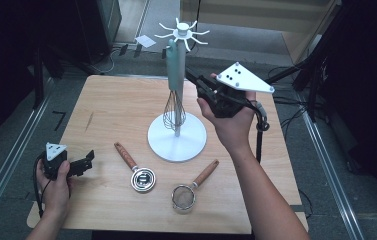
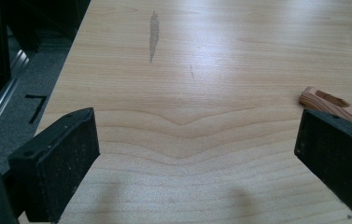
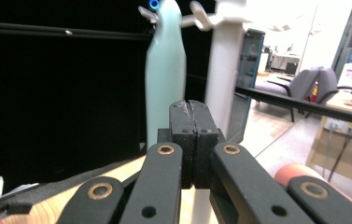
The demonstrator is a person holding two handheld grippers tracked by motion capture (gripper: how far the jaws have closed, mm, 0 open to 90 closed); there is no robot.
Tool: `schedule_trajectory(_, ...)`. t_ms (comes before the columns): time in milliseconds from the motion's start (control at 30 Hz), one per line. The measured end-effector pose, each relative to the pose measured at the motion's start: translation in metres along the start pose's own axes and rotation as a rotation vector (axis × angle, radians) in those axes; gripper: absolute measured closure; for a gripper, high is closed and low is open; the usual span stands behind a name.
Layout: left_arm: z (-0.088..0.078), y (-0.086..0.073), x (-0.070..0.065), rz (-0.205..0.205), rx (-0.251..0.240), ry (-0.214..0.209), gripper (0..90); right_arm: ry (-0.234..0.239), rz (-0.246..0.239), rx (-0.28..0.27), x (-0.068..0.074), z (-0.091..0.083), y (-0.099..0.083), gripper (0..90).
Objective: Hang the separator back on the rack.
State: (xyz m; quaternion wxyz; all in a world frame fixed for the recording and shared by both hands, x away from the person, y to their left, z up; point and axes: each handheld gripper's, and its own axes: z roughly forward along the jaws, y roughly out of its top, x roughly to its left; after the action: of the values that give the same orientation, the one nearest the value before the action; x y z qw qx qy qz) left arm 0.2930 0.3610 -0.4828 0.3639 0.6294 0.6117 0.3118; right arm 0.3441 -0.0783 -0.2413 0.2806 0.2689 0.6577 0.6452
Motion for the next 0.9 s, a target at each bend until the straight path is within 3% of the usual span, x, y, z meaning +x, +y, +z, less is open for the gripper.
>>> schedule_trajectory(333, 0.0, 0.0, 0.0, -0.001, -0.001, 0.002, 0.2, -0.036, 0.04, 0.039, -0.012, -0.015, -0.033, 90.0)
schedule_trajectory(900, 0.0, 0.0, 0.0, 0.004, -0.005, 0.001, 0.2, -0.105, 0.082, 0.141, -0.019, -0.033, -0.091, 88.5)
